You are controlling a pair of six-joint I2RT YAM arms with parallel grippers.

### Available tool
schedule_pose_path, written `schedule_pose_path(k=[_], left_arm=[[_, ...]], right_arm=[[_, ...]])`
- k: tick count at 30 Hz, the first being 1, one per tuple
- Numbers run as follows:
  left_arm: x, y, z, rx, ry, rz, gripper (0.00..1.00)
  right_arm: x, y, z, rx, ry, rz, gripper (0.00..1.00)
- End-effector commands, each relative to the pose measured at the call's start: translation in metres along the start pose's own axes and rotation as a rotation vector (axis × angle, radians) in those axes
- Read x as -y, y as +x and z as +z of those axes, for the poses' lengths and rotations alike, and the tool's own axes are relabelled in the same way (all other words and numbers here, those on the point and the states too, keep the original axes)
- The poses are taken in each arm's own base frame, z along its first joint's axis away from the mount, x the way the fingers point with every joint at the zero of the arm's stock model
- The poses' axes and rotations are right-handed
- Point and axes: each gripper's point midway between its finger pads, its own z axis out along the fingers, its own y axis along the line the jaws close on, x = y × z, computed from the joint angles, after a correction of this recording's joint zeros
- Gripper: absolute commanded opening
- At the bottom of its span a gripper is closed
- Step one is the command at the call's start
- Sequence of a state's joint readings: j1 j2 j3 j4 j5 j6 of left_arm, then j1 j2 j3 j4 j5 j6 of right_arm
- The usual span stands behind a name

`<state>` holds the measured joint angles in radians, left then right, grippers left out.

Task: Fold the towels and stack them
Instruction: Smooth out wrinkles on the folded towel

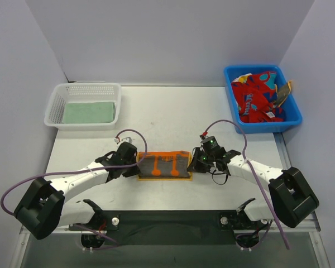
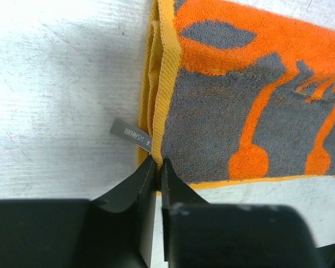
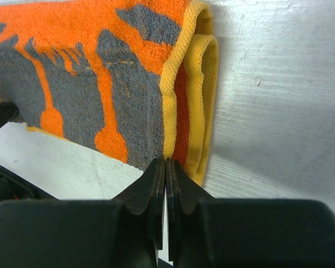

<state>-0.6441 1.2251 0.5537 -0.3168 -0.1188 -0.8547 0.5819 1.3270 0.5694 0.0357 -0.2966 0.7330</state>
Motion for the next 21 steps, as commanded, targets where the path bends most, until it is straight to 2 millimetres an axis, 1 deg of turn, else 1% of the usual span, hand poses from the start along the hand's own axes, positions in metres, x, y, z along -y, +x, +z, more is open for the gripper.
schedule_pose_path(k=[1,3,4,6,9,11,14,18,21], left_arm=[[0.015,-0.015,-0.006,0.038,0.049,-0.007,0.12],[0.016,-0.016,-0.007,0.037,0.052,-0.001,0.08],[0.017,-0.017,-0.008,0.04,0.054,-0.003,0.04],[0.019,-0.019,-0.01,0.041,0.055,0.0,0.01],[0.027,-0.027,-0.018,0.051,0.073,0.003,0.0],[0.033,-0.032,-0.024,0.058,0.082,0.006,0.0],[0.039,-0.041,-0.034,0.078,0.095,0.005,0.0],[0.043,-0.042,-0.046,0.08,0.123,-0.002,0.0],[0.042,-0.038,-0.049,0.071,0.135,-0.011,0.0]], right_arm=[[0.0,-0.002,-0.001,0.0,-0.002,0.013,0.0],[0.001,-0.002,-0.002,0.001,-0.001,0.014,0.0],[0.001,-0.004,-0.003,0.005,-0.002,0.015,0.0],[0.0,-0.006,-0.005,0.011,-0.004,0.012,0.0],[-0.004,-0.014,-0.01,0.033,-0.014,-0.002,0.0],[-0.004,-0.014,-0.015,0.027,-0.005,-0.008,0.0],[-0.008,-0.021,-0.022,0.046,-0.011,-0.01,0.0],[-0.012,-0.026,-0.029,0.062,-0.015,-0.018,0.0],[-0.014,-0.027,-0.034,0.067,-0.023,-0.023,0.0]])
